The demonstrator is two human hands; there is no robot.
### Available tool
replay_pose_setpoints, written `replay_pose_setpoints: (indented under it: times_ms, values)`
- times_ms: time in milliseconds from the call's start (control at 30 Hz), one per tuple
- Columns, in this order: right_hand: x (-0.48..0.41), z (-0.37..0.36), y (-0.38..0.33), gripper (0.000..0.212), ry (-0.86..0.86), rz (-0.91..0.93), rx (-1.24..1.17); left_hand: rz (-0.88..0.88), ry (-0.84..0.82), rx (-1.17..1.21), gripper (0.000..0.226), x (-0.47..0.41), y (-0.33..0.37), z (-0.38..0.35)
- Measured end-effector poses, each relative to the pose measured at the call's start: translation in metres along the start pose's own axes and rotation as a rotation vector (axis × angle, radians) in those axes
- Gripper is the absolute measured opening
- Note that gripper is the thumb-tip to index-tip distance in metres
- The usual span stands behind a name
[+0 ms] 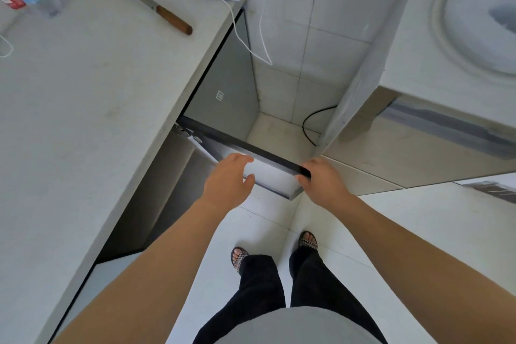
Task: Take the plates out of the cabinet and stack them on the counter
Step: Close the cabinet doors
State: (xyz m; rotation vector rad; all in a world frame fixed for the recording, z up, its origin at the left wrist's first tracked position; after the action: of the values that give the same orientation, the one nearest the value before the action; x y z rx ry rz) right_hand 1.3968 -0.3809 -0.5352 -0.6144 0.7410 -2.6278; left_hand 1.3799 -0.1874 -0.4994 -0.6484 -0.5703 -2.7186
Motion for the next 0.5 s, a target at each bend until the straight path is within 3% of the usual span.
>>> replay_pose_setpoints:
  times_ms: [333, 500]
  values:
    - [0.025, -0.039, -0.031, 0.031, 0.057, -0.106, -0.014, -0.091, -0.034, -0.001, 0.04, -0.003, -0.047, 0.005]
    - [0.041, -0.063, -0.049, 0.029, 0.039, -0.117, -0.04, -0.162, -0.052, -0.094, 0.052, -0.007, -0.059, -0.002]
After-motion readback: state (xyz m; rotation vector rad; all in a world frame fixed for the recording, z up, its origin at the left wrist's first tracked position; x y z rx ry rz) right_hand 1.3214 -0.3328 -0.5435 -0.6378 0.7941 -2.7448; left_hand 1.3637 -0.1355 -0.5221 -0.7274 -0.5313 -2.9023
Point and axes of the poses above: each hand's wrist, its own x-axis away from the middle knuckle, its own z-axis out of the back of the hand, y = z × x, the point moved 5 cm from there along -x, towards the middle knuckle, and after that the axes turned 15 degrees about z, right-handed, at the moved point
